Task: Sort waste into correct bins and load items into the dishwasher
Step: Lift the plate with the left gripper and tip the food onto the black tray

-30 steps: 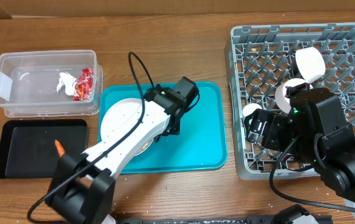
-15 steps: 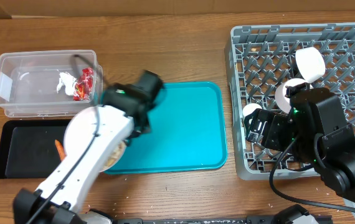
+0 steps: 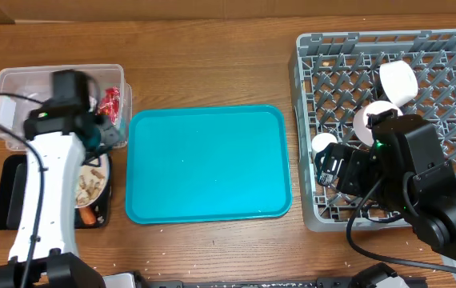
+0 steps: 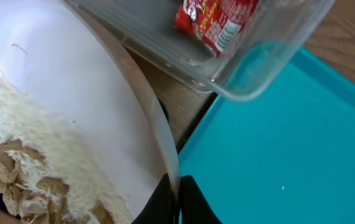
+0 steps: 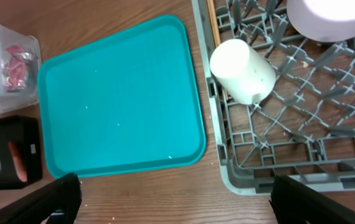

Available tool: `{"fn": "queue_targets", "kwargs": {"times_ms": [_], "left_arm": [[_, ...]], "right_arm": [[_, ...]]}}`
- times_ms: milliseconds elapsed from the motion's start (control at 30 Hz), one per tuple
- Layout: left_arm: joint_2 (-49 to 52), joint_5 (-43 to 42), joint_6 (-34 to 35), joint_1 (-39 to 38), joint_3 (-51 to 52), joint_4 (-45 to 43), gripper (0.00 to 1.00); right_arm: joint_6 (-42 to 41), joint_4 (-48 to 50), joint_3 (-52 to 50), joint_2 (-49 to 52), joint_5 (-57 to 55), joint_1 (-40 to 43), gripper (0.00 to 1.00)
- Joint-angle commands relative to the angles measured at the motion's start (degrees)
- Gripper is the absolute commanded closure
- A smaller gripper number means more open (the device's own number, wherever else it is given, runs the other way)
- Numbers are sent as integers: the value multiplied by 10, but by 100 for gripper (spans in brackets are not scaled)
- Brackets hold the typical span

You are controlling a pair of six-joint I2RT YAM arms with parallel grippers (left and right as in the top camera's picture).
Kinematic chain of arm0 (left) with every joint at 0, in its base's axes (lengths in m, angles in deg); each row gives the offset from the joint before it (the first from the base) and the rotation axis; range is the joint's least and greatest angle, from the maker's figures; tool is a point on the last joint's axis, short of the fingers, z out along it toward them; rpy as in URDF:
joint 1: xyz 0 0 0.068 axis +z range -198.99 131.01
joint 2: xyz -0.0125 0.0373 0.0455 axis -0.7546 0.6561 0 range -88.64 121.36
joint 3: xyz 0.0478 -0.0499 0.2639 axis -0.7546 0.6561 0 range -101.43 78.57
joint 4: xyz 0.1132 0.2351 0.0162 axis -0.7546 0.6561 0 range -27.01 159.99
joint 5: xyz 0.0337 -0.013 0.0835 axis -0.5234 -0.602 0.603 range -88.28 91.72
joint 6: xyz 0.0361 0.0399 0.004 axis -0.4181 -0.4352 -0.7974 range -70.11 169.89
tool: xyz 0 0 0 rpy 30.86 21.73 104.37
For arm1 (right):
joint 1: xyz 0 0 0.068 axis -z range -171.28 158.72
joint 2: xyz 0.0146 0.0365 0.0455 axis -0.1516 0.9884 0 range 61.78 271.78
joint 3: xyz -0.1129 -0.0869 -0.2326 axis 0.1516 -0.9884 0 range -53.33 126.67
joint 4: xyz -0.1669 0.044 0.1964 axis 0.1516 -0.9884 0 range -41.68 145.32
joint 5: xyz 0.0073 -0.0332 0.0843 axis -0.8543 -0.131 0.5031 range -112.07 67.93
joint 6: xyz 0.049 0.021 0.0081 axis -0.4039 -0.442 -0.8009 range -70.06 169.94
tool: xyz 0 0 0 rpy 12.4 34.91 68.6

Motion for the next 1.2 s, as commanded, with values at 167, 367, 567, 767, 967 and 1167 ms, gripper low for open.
{"fn": "queue_targets", "kwargs": {"times_ms": [167, 367, 567, 767, 967, 1167], "left_arm": [[-20, -289, -162, 158, 5, -15, 96], [-34, -432, -216, 276, 42, -14, 96], [-71, -543, -260, 368, 85, -14, 96], [-119, -681, -311, 459, 89, -11, 96], [-135, -761, -368, 506, 89, 24, 96], [-135, -776, -392, 512, 90, 42, 96]], "right_arm": [[0, -2, 3, 0, -8, 1, 0], [0, -2, 3, 0, -8, 1, 0], [0, 0, 3, 0, -8, 1, 0], [0, 0, 3, 0, -8, 1, 0], [0, 8, 3, 0, -8, 1, 0], [0, 9, 3, 0, -8, 1, 0]]}}
